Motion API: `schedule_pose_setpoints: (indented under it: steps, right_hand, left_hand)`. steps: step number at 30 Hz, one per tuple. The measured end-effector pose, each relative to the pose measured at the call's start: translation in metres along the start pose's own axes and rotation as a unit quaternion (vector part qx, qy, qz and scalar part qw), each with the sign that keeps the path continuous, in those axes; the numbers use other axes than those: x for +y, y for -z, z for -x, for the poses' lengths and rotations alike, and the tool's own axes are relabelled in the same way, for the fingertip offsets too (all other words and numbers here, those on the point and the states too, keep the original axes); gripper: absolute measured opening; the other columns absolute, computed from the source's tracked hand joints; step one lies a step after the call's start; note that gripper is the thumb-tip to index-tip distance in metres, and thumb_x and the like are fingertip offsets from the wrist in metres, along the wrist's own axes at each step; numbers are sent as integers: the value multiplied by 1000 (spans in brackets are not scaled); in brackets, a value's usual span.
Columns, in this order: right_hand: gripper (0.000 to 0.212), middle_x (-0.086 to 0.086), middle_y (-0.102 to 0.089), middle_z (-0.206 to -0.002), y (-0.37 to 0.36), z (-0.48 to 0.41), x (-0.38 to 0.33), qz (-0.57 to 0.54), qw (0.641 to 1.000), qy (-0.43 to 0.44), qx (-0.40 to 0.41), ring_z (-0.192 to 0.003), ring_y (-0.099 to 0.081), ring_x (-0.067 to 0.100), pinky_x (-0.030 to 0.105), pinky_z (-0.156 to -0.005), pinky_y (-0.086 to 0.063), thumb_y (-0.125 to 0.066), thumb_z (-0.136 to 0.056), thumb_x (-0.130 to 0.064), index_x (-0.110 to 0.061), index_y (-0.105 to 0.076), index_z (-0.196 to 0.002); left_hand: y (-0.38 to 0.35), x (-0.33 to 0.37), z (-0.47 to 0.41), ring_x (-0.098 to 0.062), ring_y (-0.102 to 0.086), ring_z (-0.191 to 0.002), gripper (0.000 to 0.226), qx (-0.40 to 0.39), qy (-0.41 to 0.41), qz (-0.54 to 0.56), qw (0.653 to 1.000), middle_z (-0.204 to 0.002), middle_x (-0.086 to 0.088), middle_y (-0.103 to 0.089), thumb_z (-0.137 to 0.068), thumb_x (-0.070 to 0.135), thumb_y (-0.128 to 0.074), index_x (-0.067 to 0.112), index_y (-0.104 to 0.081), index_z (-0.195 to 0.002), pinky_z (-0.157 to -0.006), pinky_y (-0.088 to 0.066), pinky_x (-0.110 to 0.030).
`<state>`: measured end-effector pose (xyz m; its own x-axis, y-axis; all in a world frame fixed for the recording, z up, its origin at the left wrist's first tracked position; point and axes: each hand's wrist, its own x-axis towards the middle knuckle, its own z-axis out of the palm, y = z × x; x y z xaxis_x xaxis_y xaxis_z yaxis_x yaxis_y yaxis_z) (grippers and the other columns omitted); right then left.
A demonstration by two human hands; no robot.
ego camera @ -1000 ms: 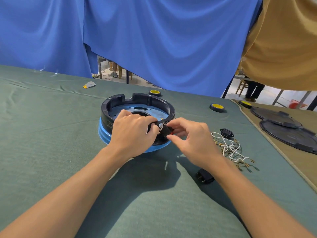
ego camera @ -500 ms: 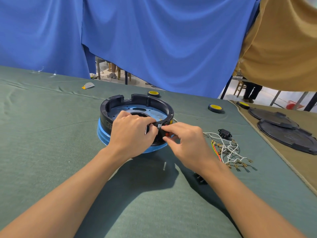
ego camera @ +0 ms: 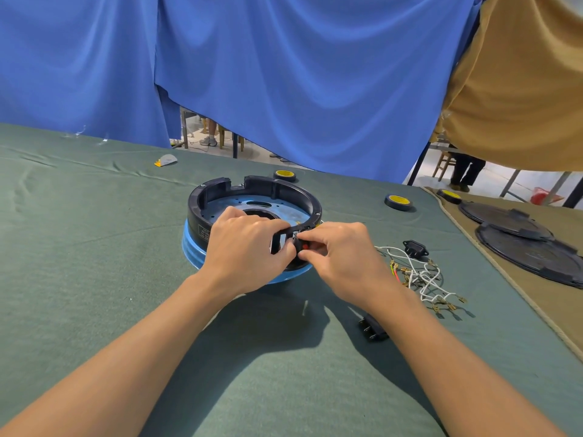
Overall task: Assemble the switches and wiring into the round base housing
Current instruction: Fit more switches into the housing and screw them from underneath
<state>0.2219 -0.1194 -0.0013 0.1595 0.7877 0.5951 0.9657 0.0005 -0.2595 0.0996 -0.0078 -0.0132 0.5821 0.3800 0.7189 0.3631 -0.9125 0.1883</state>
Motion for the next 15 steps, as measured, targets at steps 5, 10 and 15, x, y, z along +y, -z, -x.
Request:
schedule_pose_setpoints:
  steps: [5,10,15]
  right_hand:
    - [22,11,-73,-89,0,0,0,-44,999,-20,19,-81,-67,25,43,-79,-55,-73,-82,-7,-6,-74,-104]
    - [18,15,-72,-86,0,-2,3,-16,999,27,12,-78,-67,30,44,-73,-55,-70,-78,2,-1,-75,-96]
    - [14,16,-71,-84,-9,-1,2,-3,999,28,31,-75,-66,32,45,-70,-56,-71,-77,1,2,-75,-91]
  left_hand:
    - [1,0,1,-19,-64,-61,50,-12,-16,2,1000,-66,7,-71,-81,53,-38,23,-77,-88,-78,-43,-35]
    - [1,-3,0,-20,-66,-68,52,-26,-31,-3,999,-69,8,-70,-76,57,-38,23,-75,-89,-79,-41,-35]
    - [-1,-6,0,-17,-65,-67,46,-18,-55,-21,998,-68,9,-69,-77,58,-41,25,-72,-86,-78,-41,-34]
